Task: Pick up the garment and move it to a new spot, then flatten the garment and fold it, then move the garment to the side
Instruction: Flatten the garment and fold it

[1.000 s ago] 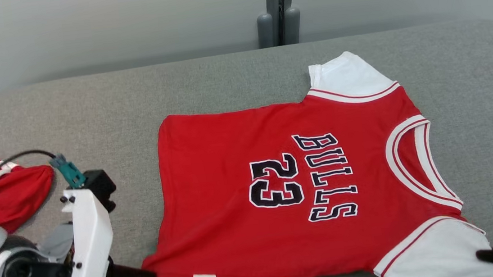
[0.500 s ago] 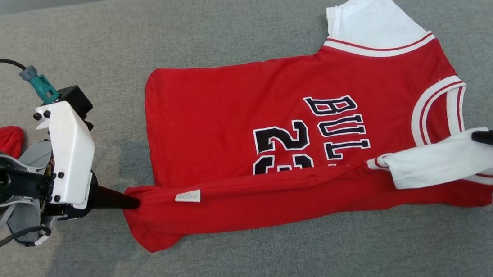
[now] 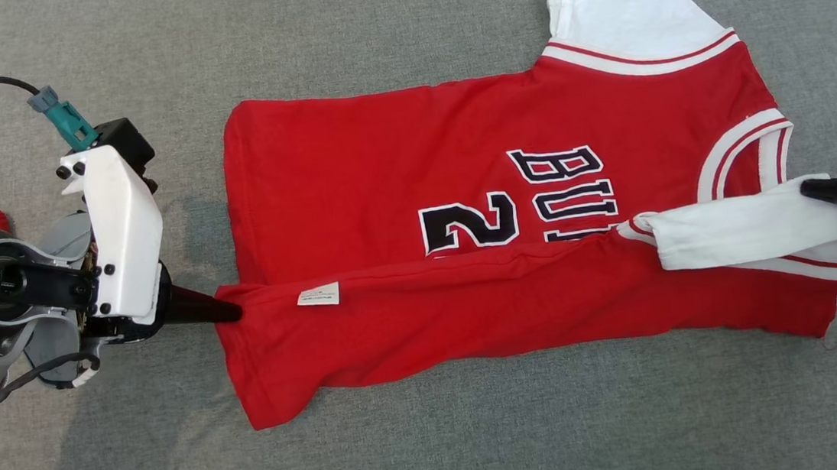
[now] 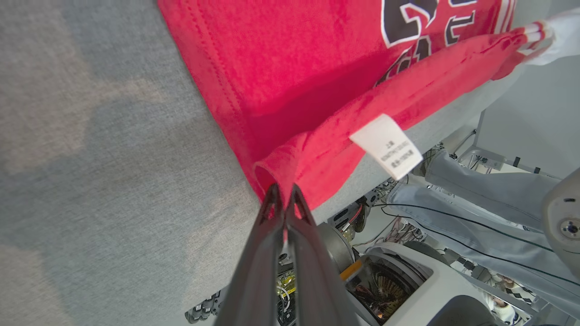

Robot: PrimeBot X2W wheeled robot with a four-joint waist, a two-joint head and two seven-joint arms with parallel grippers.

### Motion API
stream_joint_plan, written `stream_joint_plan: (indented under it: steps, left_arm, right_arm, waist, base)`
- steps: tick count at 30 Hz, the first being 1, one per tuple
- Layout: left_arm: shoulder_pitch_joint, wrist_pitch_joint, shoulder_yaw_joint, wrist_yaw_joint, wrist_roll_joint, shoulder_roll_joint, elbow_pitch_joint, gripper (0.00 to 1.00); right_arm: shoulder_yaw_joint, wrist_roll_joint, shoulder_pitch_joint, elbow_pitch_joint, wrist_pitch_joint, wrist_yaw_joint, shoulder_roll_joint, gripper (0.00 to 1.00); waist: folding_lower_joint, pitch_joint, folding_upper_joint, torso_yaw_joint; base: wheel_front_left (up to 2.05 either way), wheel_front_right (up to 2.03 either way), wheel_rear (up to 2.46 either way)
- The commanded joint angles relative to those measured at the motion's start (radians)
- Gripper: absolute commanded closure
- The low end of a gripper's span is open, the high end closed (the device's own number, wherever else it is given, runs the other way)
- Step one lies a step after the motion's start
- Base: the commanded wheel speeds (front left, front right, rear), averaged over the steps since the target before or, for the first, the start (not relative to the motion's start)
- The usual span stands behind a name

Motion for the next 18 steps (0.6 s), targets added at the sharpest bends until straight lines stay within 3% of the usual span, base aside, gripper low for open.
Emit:
stream_joint_plan:
  steps: [1,2,3,4,5,6,7,13,18]
  left_arm:
    - [-0.019,-0.004,-0.001,-0.004,0.007,-0.002,0.008,1.00]
    - [-0.019,-0.011,-0.002,-0.010,0.014,-0.007,0.017,1.00]
    - [-0.019,-0.022,-0.002,-0.013,0.021,-0.013,0.024,1.00]
    - [-0.018,-0.035,-0.001,-0.020,0.028,-0.018,0.032,1.00]
    - [-0.014,-0.042,-0.003,-0.026,0.030,-0.023,0.044,0.76]
    - [-0.011,-0.051,-0.003,-0.029,0.036,-0.026,0.054,0.12]
    - [-0.010,-0.064,-0.001,-0.033,0.044,-0.029,0.065,0.00]
    - [0.012,-0.108,0.003,-0.062,0.057,-0.046,0.114,0.00]
    - [0.034,-0.239,0.030,-0.125,0.106,-0.052,0.122,0.00]
  right_arm:
    - [0.001,-0.005,-0.011,0.000,0.003,0.002,0.004,1.00]
    - [0.004,-0.008,-0.014,-0.002,0.000,0.002,0.011,1.00]
    - [0.007,-0.011,-0.017,-0.004,-0.007,0.002,0.016,0.68]
    - [0.011,-0.015,-0.017,-0.004,-0.011,0.002,0.020,0.60]
    - [0.015,-0.018,-0.015,-0.004,-0.018,0.002,0.023,0.51]
    - [0.016,-0.021,-0.014,-0.002,-0.025,0.002,0.025,0.00]
    - [0.020,-0.021,-0.013,0.001,-0.033,0.002,0.029,0.00]
    - [0.038,-0.019,0.011,0.006,-0.118,0.002,0.027,0.00]
    - [0.051,0.029,0.028,-0.023,-0.294,0.002,0.011,0.00]
  waist:
    - [0.0000,0.002,0.0000,-0.003]
    - [0.0000,0.003,0.0000,-0.005]
    - [0.0000,0.004,0.0000,-0.006]
    - [0.0000,0.004,0.0000,-0.008]
    - [0.0000,0.002,0.0000,-0.010]
    - [0.0000,0.001,0.0000,-0.012]
    - [0.0000,-0.002,0.0000,-0.014]
    - [0.0000,-0.045,0.0000,-0.020]
    - [0.0000,-0.105,0.0000,-0.020]
  base:
    - [0.00,0.00,0.00]
    - [0.00,0.00,0.00]
    - [0.00,0.00,0.00]
    - [0.00,0.00,0.00]
    - [0.00,0.00,0.00]
    - [0.00,0.00,0.00]
    - [0.00,0.00,0.00]
    - [0.00,0.00,0.00]
    - [0.00,0.00,0.00]
